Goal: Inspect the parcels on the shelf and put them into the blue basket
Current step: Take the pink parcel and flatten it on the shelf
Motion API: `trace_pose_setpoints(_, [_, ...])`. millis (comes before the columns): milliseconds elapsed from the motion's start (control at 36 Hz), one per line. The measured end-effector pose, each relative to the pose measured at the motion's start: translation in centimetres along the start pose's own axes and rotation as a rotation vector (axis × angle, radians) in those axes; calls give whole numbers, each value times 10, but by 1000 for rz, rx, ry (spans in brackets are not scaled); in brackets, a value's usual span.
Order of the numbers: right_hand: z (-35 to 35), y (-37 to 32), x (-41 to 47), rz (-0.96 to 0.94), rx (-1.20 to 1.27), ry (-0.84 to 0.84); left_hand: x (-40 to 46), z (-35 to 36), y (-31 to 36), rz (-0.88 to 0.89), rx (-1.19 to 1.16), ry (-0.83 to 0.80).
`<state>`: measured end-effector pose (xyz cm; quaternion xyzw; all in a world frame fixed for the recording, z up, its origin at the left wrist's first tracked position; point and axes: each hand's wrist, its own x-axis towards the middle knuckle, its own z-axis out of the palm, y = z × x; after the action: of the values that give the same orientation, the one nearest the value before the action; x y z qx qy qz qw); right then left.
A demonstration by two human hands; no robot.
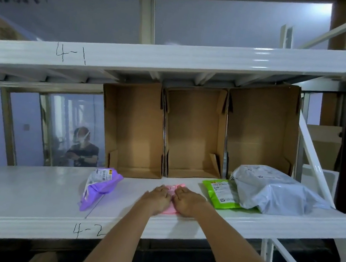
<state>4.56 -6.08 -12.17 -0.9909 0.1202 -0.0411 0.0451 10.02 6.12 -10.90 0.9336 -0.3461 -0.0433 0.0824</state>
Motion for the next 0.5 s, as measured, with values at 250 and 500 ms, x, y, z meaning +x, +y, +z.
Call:
trace_pose_setpoints(250, [-1,-4,-12,33,23,32,-6,4,-1,59,90,25])
trace_pose_setpoints(500, [-24,-28,-30,140,-106,344,-16,-23,16,-221,-638,208])
